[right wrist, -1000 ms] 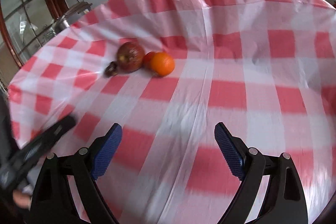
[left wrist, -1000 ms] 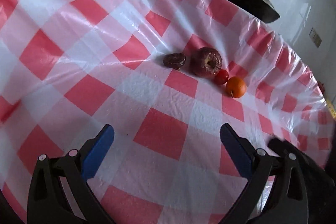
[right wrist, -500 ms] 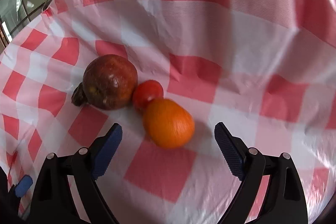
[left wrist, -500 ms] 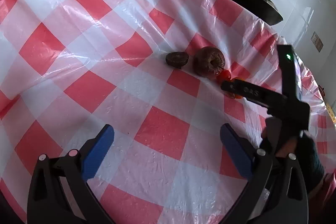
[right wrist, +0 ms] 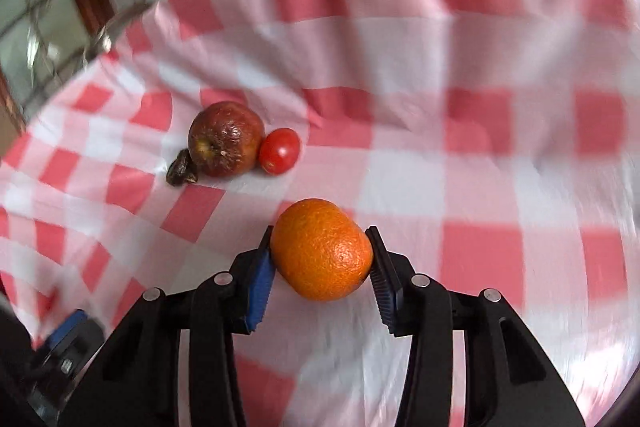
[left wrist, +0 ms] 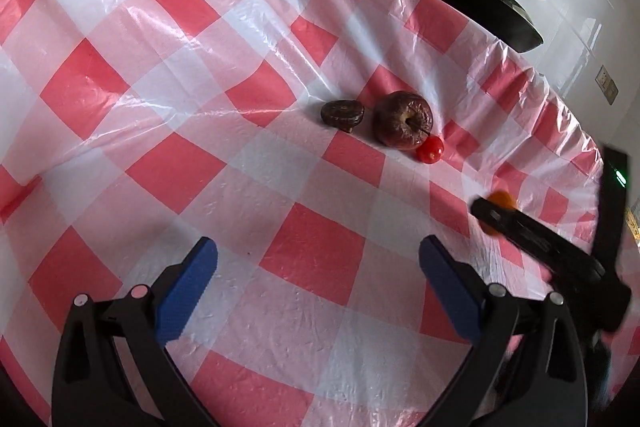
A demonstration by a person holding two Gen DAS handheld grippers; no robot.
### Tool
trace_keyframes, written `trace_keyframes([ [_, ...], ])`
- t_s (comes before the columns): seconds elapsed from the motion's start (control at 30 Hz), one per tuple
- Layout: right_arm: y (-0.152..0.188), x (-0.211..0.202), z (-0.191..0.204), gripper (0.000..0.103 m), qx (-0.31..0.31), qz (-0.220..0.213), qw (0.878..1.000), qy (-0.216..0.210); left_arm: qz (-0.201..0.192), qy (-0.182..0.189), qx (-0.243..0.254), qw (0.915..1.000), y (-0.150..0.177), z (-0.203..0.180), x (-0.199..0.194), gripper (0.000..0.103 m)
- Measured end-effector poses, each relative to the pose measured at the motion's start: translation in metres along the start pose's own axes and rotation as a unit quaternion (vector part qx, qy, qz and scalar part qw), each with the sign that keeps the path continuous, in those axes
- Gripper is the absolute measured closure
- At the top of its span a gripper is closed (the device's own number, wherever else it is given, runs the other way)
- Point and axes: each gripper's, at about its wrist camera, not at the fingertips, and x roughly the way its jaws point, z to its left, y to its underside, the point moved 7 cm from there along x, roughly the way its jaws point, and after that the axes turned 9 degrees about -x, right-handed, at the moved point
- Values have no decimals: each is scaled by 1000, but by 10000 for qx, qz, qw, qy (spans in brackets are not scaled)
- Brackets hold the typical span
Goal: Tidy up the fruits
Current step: 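Grasp the orange with the right tool while the left tool grasps the dark round fruit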
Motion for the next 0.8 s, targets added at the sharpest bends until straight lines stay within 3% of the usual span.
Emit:
trace_keyframes([
  [0.27, 8, -24, -31, 59, 1111, -519, 9921, -273, 431, -111, 101, 9990, 5, -1, 12, 2],
  [0.33, 7, -25, -29, 59, 1078, -519, 9922, -338, 498, -128, 251, 9984, 3, -5, 18, 2],
  [0.43, 7, -22, -26, 59, 1071, -516, 9923, -353, 606, -450, 848, 9935, -5, -18, 37, 2],
  [0.53, 6, -19, -24, 59, 1026, -471, 9929, -372, 588, -872, 1627, 9810, -24, -33, 67, 2],
  [0.63, 7, -19, -23, 59, 1010, -445, 9931, -385, 462, -1018, 1703, 9790, -48, -38, 89, 5],
  [0.73, 8, -17, -23, 59, 992, -389, 9936, -367, 629, -1082, 1617, 9789, -67, -39, 118, 18],
  [0.8, 8, -17, -23, 59, 982, -384, 9937, -376, 657, -1048, 1536, 9804, -76, -39, 128, 21],
])
